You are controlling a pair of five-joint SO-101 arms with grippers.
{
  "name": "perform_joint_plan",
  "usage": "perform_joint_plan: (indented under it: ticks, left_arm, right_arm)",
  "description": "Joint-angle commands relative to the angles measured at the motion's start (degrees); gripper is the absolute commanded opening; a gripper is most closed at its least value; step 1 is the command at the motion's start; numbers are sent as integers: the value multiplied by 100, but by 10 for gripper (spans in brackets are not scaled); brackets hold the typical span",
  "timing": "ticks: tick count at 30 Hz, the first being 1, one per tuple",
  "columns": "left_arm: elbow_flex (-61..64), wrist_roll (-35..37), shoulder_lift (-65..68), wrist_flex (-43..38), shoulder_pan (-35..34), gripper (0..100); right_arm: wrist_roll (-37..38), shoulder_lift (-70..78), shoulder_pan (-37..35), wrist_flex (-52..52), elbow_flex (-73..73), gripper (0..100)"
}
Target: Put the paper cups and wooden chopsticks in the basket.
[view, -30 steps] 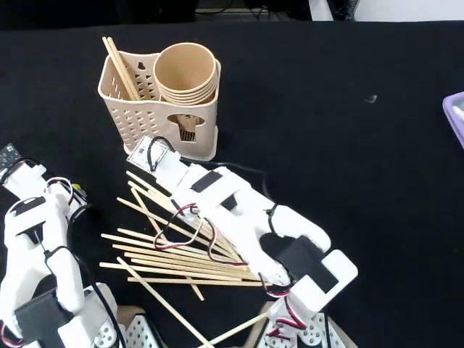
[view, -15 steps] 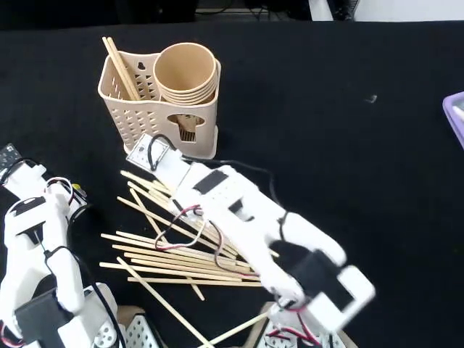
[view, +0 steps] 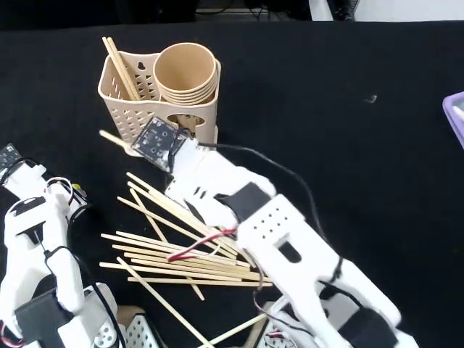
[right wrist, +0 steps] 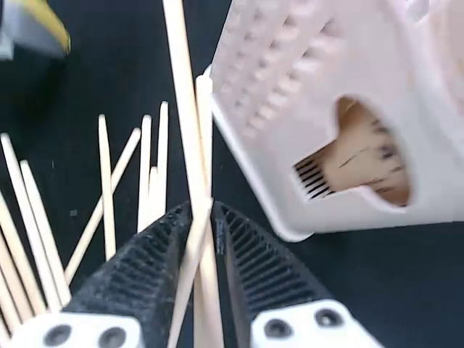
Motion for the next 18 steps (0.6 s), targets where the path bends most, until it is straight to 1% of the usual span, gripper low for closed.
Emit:
perform_joint_plan:
  ticks: [1, 3, 7, 9, 13, 18]
  left_arm:
    - [-40, 18, -18, -88, -48, 213]
    - [-40, 18, -18, -88, -48, 213]
    - [-40, 18, -18, -88, -48, 213]
    - [-40, 18, -18, -88, -48, 213]
    - [-40, 18, -18, -88, -48, 213]
    - [-40, 18, -18, -88, -48, 213]
  right_arm:
    - [-70, -453, -26, -26, -778, 10]
    - [-141, -453, -26, -26, -1191, 10]
    - [-870, -444, -26, -26, -2000, 10]
    - [-1116, -418, -26, -88, -2360, 10]
    - [-1380, -31, -26, -554, -2985, 10]
    - [-1723, 804, -26, -1547, -3626, 11]
